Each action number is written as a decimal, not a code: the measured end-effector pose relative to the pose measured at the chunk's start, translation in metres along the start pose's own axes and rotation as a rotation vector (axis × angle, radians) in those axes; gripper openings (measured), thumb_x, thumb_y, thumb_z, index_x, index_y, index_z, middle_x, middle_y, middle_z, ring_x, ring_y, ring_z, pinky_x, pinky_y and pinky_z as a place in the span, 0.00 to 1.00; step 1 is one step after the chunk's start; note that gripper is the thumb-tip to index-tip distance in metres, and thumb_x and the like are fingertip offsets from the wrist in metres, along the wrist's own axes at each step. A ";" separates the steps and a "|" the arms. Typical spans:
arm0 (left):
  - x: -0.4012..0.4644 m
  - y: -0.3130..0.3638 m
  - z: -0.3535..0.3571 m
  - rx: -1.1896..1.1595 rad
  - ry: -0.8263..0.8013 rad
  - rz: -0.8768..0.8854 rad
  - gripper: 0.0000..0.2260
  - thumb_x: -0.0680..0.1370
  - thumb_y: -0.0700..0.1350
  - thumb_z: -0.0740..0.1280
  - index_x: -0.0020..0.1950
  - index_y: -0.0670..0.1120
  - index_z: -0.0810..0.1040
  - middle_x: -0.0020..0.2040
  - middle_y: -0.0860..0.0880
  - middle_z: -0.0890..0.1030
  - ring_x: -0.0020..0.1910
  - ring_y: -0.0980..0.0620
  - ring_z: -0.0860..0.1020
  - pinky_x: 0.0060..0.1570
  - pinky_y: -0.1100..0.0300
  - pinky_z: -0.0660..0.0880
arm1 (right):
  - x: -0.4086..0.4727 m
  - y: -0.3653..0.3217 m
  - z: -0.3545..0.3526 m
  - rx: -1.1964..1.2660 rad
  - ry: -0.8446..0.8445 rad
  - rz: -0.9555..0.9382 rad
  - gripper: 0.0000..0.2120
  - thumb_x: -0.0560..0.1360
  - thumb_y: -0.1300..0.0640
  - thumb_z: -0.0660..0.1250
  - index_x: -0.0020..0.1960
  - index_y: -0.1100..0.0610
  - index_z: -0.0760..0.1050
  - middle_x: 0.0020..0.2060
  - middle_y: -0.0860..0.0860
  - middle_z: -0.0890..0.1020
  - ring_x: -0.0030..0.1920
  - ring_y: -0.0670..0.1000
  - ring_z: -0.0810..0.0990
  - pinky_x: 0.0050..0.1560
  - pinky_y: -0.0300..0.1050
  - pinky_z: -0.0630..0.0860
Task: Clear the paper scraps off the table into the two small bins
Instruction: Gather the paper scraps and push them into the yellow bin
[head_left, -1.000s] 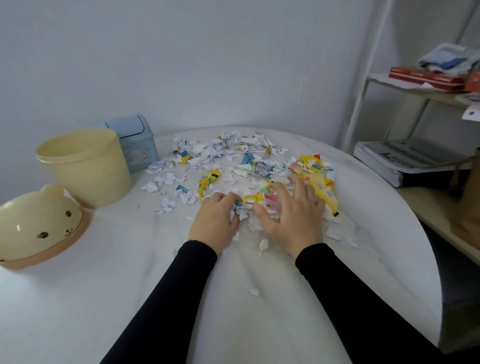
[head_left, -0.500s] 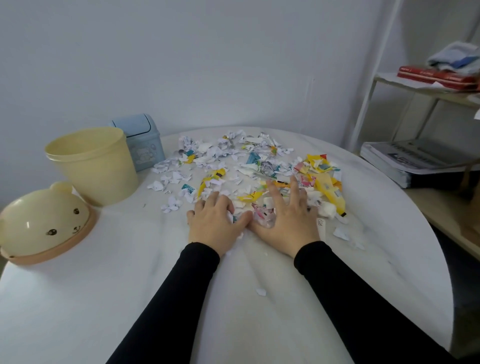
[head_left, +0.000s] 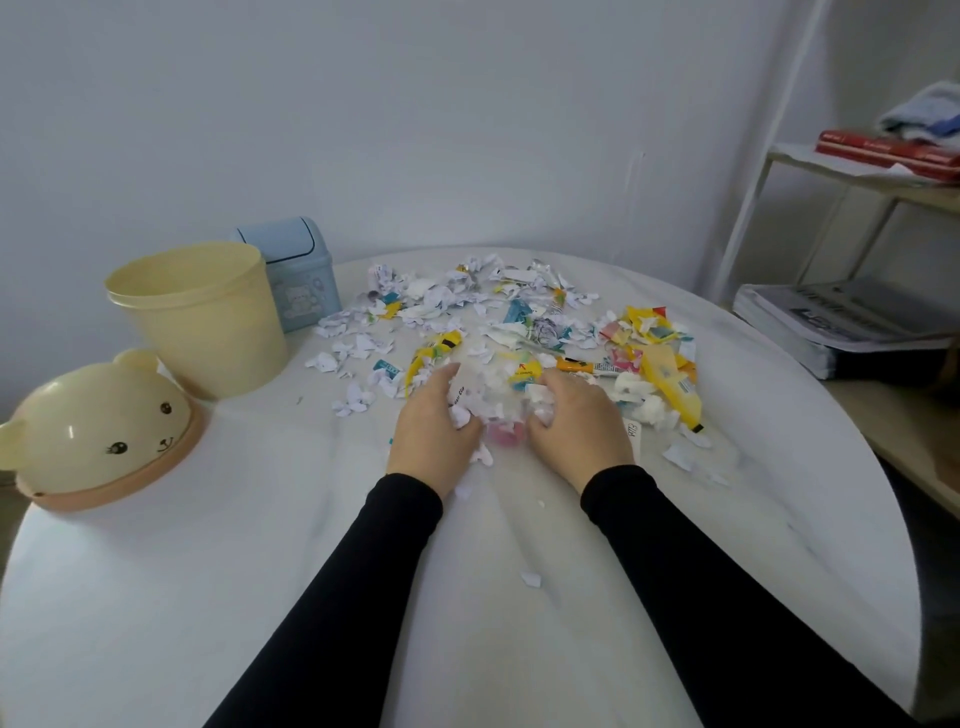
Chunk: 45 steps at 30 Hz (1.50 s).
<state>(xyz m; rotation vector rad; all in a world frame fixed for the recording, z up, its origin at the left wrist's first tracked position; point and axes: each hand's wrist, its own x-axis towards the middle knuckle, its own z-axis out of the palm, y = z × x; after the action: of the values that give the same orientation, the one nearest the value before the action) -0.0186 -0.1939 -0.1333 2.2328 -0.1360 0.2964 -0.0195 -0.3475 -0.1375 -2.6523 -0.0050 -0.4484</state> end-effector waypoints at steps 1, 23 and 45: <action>0.000 0.000 0.000 -0.005 0.018 0.001 0.18 0.74 0.38 0.64 0.64 0.47 0.71 0.53 0.53 0.76 0.56 0.49 0.72 0.42 0.73 0.63 | -0.001 0.000 -0.001 0.018 0.019 -0.003 0.15 0.74 0.54 0.65 0.60 0.56 0.72 0.55 0.54 0.78 0.56 0.58 0.75 0.55 0.50 0.73; -0.009 -0.001 -0.011 -0.453 0.319 -0.141 0.13 0.79 0.35 0.59 0.63 0.43 0.71 0.57 0.49 0.76 0.55 0.50 0.75 0.49 0.74 0.70 | -0.015 -0.012 -0.014 0.165 0.157 0.100 0.17 0.73 0.57 0.64 0.62 0.57 0.75 0.55 0.53 0.81 0.55 0.55 0.78 0.54 0.45 0.74; 0.024 0.005 -0.108 -0.381 0.307 -0.013 0.15 0.80 0.53 0.59 0.53 0.42 0.74 0.42 0.42 0.75 0.37 0.50 0.69 0.40 0.57 0.68 | 0.047 -0.137 -0.029 0.609 0.187 -0.109 0.08 0.74 0.59 0.63 0.37 0.51 0.70 0.30 0.47 0.68 0.29 0.45 0.68 0.31 0.27 0.63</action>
<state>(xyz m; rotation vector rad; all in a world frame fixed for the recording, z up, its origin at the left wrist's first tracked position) -0.0138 -0.1128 -0.0582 1.7882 -0.0098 0.5533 0.0054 -0.2397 -0.0389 -2.0130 -0.1967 -0.6166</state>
